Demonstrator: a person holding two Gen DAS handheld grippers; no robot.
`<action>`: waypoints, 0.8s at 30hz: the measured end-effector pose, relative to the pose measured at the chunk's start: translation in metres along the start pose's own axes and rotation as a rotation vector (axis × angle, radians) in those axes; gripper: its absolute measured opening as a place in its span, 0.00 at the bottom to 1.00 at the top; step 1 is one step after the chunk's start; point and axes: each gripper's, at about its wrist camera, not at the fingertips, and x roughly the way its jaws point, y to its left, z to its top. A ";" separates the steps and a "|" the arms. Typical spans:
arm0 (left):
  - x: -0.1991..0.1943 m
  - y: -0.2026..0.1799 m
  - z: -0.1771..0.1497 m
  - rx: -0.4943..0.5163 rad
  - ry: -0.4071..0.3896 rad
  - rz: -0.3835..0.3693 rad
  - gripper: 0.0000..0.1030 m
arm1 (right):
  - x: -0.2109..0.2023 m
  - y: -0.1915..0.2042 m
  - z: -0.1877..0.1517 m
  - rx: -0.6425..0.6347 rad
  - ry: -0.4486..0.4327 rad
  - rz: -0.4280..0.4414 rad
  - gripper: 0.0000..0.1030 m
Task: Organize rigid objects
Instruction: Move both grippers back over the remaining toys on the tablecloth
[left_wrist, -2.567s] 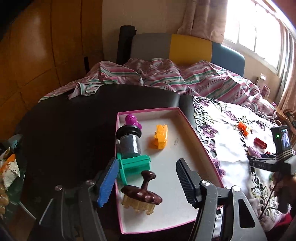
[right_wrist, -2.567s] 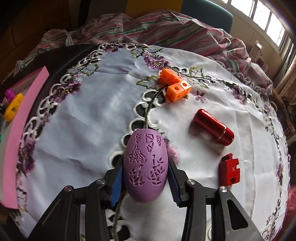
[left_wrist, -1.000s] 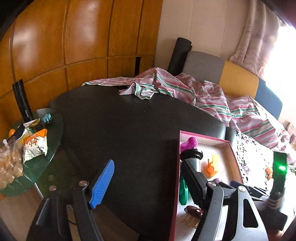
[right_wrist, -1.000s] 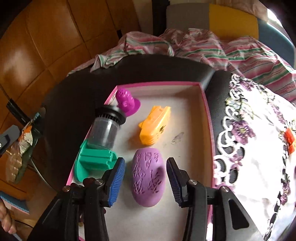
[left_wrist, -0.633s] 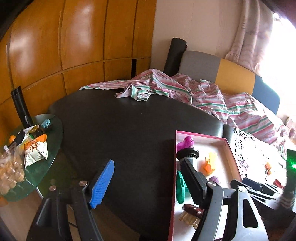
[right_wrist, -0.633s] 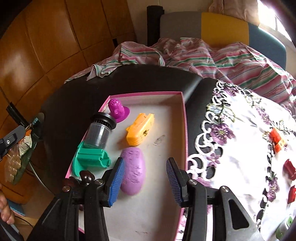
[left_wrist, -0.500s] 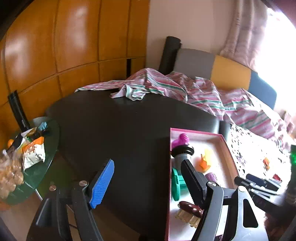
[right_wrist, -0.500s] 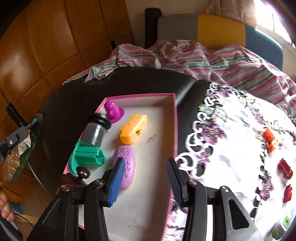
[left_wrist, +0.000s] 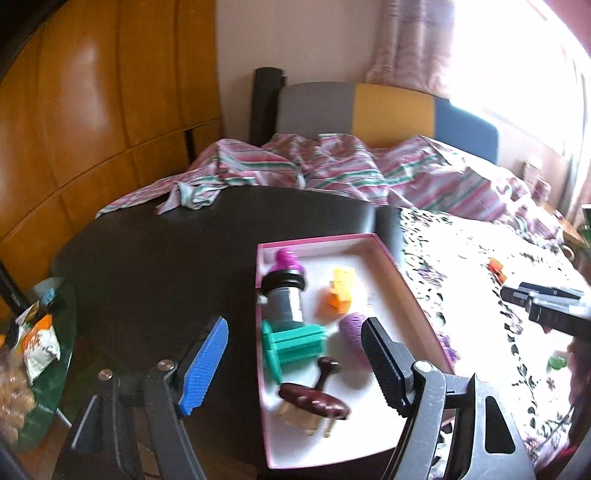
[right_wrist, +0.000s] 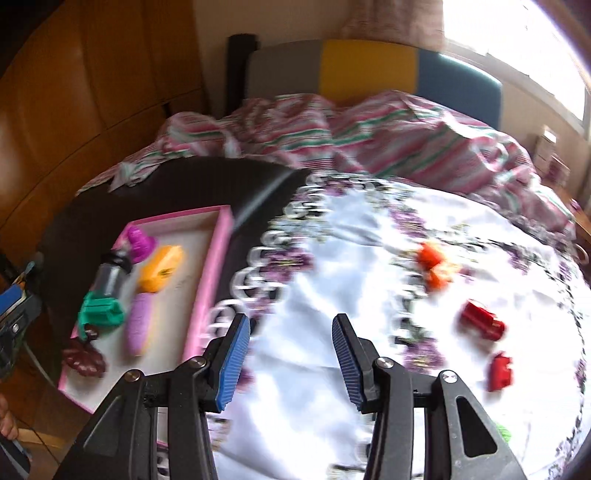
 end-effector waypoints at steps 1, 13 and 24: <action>0.000 -0.004 0.001 0.010 0.000 -0.008 0.73 | -0.002 -0.010 0.000 0.013 -0.002 -0.017 0.45; 0.006 -0.067 0.012 0.133 0.011 -0.110 0.73 | -0.020 -0.151 -0.018 0.279 -0.048 -0.266 0.46; 0.022 -0.135 0.019 0.243 0.054 -0.215 0.73 | -0.034 -0.234 -0.056 0.686 -0.068 -0.316 0.46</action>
